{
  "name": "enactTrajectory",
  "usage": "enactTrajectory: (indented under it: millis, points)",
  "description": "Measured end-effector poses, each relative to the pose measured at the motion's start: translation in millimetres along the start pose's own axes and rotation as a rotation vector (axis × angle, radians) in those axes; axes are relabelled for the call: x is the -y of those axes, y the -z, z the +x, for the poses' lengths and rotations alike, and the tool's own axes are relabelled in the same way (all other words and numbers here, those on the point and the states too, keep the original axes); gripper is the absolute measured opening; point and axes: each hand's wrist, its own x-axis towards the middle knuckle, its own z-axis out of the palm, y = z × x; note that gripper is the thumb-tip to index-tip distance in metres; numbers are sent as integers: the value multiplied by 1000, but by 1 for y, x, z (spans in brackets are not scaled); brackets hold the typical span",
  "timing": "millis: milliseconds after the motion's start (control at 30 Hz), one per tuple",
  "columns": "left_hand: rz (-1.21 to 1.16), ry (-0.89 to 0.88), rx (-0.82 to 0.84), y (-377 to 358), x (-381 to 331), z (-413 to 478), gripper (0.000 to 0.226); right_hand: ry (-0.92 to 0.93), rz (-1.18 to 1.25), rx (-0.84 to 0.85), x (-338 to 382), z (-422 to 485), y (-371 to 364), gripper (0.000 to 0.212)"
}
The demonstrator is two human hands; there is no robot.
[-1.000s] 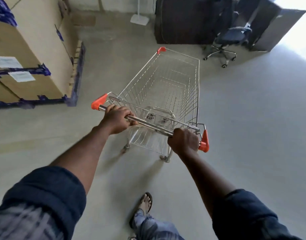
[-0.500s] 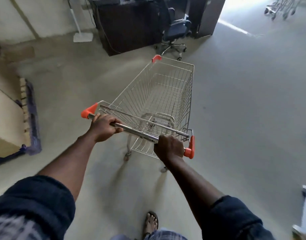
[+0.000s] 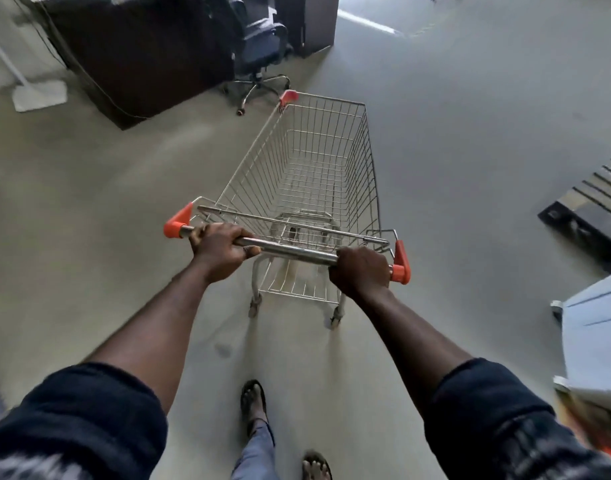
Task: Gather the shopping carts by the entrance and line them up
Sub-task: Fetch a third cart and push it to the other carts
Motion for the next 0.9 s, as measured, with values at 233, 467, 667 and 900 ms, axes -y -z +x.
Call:
enactTrajectory:
  millis: [233,467,667,900]
  points:
    - [8,-138,66,5,4,134,30,-201,-43,-13,-1,91,-5,20]
    - [21,-269,105,7,-13,259,31,-299,-11,-1,-18,184,5,23]
    - [104,-310,137,-12,-58,356,36,-290,-46,-34,-83,268,12,26]
    - [71,-296,108,-55,-153,460,34,-269,-11,-124,-214,383,15,19]
